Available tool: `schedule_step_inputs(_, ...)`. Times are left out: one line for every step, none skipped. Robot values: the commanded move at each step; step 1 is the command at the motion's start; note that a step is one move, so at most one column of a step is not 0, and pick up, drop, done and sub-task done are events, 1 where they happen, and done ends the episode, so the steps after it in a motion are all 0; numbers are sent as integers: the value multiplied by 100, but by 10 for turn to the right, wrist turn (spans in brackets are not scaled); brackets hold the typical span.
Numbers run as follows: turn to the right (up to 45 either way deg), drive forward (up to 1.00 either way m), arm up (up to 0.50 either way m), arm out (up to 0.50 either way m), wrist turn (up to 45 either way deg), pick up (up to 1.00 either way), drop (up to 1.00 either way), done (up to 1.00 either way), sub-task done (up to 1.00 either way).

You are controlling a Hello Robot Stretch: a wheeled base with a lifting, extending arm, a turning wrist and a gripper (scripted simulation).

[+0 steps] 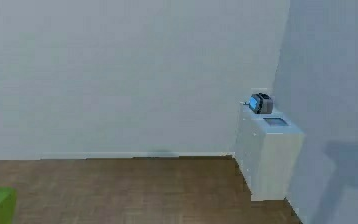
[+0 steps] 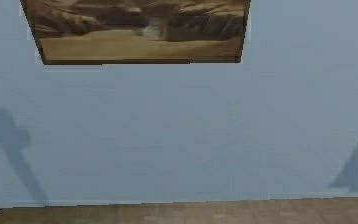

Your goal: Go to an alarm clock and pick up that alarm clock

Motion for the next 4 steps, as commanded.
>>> schedule_step_inputs(0, 100, 0, 0, 0, 0, 0, 0, 0)
schedule_step_inputs(0, 20, 0, 0, 0, 0, 0, 0, 0)
schedule_step_inputs(-300, 0, 0, 0, 0, 0, 0, 0, 0)
schedule_step_inputs(0, 0, 50, 0, 0, 0, 0, 0, 0)
